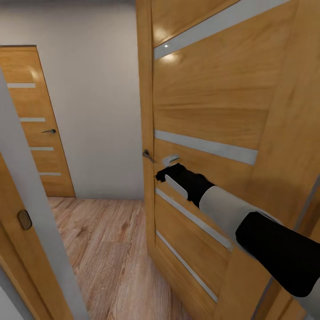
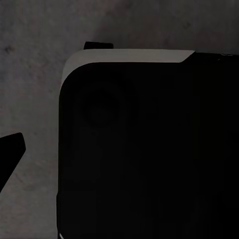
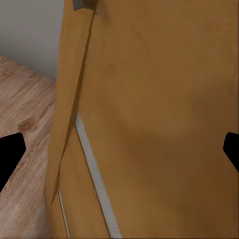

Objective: Move the two storage containers from the living room to the garage. In the garage, place one container on the floor and stack the other container on top of it (either order is fine).

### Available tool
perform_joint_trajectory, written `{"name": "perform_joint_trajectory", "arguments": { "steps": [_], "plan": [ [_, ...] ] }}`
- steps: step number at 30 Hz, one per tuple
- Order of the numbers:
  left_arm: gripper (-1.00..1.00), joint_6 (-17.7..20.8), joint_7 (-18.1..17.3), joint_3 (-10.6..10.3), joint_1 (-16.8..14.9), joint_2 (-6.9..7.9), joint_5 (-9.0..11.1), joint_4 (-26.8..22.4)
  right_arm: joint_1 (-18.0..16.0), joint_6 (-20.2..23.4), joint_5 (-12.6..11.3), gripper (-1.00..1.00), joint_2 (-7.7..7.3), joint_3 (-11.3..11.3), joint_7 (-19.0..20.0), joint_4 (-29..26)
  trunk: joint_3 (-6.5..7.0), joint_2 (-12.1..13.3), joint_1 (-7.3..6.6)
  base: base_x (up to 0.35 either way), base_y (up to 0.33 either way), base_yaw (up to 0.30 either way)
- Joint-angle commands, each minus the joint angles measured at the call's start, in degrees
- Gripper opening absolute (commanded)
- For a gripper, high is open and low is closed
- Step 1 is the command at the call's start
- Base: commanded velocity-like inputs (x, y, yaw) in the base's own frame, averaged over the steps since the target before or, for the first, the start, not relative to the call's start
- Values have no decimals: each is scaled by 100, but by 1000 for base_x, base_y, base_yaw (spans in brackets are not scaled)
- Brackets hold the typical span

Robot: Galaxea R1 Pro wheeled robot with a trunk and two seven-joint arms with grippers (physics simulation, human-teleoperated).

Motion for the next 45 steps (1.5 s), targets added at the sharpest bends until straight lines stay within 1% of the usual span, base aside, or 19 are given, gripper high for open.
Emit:
{"name": "perform_joint_trajectory", "arguments": {
  "steps": [1,7,11,14,18,21,25,26,27,32,38,39,42,45],
  "plan": [
    [100,-17,-10,3,-3,0,42,5,-57,-108,-50,100,0,36,70,252,-7,-4,0,0,0,0],
    [100,-18,-9,3,-3,0,41,5,-112,-218,-32,100,0,10,172,546,-7,-4,0,0,0,0],
    [100,-18,-9,3,-3,0,43,5,-253,-240,-33,100,0,-6,181,878,-7,-4,0,0,0,0],
    [100,-19,-9,3,-3,0,45,5,-313,-246,-33,100,0,-8,183,1028,-7,-4,0,0,0,0],
    [100,-20,-9,3,-3,0,45,5,-340,-241,-26,100,0,-9,180,1094,-7,-4,0,0,0,0],
    [100,-19,-9,3,-3,0,47,5,-343,-191,0,100,0,-12,136,1001,-7,-4,0,0,0,0],
    [100,-18,-9,3,-3,0,46,5,-342,-114,12,100,0,-10,121,594,-7,-4,0,0,0,0],
    [100,-18,-9,3,-3,0,44,5,-340,36,-2,100,0,-10,84,258,-7,-4,0,0,0,0],
    [100,-17,-9,3,-3,0,43,5,-339,77,-8,100,0,-10,67,171,-7,-4,0,0,0,0],
    [100,-20,-9,9,-3,0,43,5,-317,272,-56,100,0,8,-120,-633,-7,-4,0,0,0,0],
    [100,-21,-9,9,-3,0,42,5,-271,410,-89,100,0,26,-156,-1189,-7,-4,0,0,0,0],
    [100,-22,-9,10,-3,-1,43,5,-266,493,-145,100,0,30,-158,-1312,-7,-4,0,0,0,0],
    [100,-22,-9,12,-3,-7,40,5,-175,578,-461,100,0,35,-165,-1424,-7,-4,0,0,0,0],
    [100,-22,-9,12,-3,-8,40,5,-135,591,-575,100,0,16,-174,-1436,-7,-4,0,0,0,0]
  ]
}}
